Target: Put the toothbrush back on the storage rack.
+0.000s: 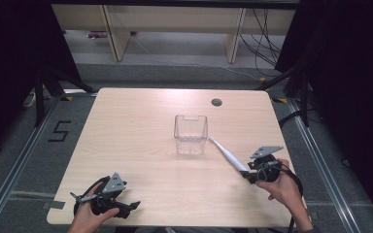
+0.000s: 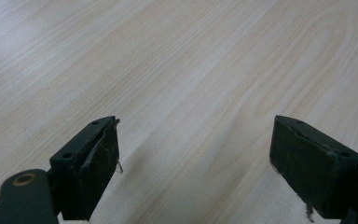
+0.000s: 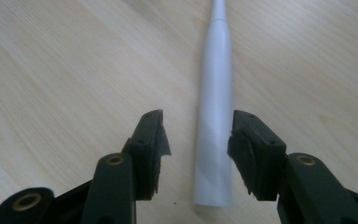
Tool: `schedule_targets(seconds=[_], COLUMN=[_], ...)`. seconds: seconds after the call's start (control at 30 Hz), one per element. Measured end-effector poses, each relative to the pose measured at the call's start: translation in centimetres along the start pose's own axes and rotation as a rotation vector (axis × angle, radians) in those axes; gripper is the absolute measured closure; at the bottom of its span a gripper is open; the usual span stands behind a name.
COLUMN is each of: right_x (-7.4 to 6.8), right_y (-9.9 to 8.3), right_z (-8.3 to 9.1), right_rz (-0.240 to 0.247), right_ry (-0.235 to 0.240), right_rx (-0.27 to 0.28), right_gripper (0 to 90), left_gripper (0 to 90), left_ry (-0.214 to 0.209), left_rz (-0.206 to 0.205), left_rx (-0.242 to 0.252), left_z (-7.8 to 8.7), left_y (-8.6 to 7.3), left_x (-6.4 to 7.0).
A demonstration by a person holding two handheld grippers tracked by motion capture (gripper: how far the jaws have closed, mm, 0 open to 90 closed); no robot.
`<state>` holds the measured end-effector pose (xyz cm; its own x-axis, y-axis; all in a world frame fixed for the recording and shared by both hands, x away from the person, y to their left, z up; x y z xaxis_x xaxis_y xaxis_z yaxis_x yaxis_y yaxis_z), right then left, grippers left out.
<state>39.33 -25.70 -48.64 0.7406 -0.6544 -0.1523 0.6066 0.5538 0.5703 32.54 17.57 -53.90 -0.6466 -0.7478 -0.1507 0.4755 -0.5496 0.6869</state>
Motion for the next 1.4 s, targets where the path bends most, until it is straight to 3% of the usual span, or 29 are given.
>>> schedule_targets(seconds=[0.07,0.2,0.33,0.37,0.47,0.5,0.53,0.73,0.77,0.93,0.97,1.03,1.4], right_x=[0.2,1.1,1.6,2.0,2.1,2.4,2.2,3.1,3.1,3.6,3.9,3.8,4.2], right_y=[0.5,2.0,3.1,3.4,4.0,4.3,4.3,5.1,5.1,5.7,5.9,6.0,6.5], right_z=[0.0,-1.1,-2.0,-2.1,-2.7,-2.9,-3.1,-4.3,-4.4,-5.0,-5.2,-5.4,-6.7], right_rz=[-0.003,-0.044,-0.067,-0.043,-0.062,-0.026,-0.072,-0.074,-0.095,-0.082,-0.043,-0.057,-0.035], right_ry=[-0.007,0.004,0.004,-0.002,0.006,0.009,0.008,0.033,0.036,0.037,0.040,0.046,0.058], right_rx=[-0.009,-0.105,-0.136,-0.152,-0.194,-0.198,-0.224,-0.273,-0.283,-0.308,-0.300,-0.323,-0.391], right_gripper=[52.9,51.2,51.2,51.2,51.5,51.7,52.3,54.4,55.1,57.3,57.7,57.8,61.3], left_gripper=[15.3,15.3,15.3,15.3,15.3,15.3,15.3,15.3,15.3,15.3,15.3,15.3,15.3], left_ry=[0.001,0.007,0.003,-0.001,0.005,0.007,0.007,0.006,0.006,0.006,0.006,0.005,0.006], left_rz=[0.003,0.001,0.007,0.002,0.002,0.001,-0.002,0.003,0.001,-0.004,-0.004,0.001,-0.005], left_rx=[0.002,-0.003,0.001,0.000,-0.003,-0.003,-0.005,-0.002,-0.003,-0.005,-0.005,-0.003,-0.005], left_z=[0.0,0.0,-0.1,0.0,0.0,0.0,0.0,0.0,0.0,0.0,0.0,0.0,0.0], left_y=[0.0,0.0,0.0,0.0,0.0,0.0,-0.1,-0.1,-0.1,-0.1,-0.1,-0.1,-0.1], left_x=[0.0,-0.1,0.0,0.0,-0.1,-0.1,-0.1,-0.1,-0.1,-0.1,-0.1,-0.1,-0.2])
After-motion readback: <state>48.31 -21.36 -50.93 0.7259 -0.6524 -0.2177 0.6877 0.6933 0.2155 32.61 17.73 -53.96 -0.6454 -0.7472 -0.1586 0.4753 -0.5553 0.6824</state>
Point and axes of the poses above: each handheld gripper's, and its own axes: z roughly backward along the jaws, y roughly out of its top, x roughly to its right, the point moved 5 cm from there along -z, roughly forward along the jaws, and after that the axes turned 13 degrees about y, right-handed, at the moved point
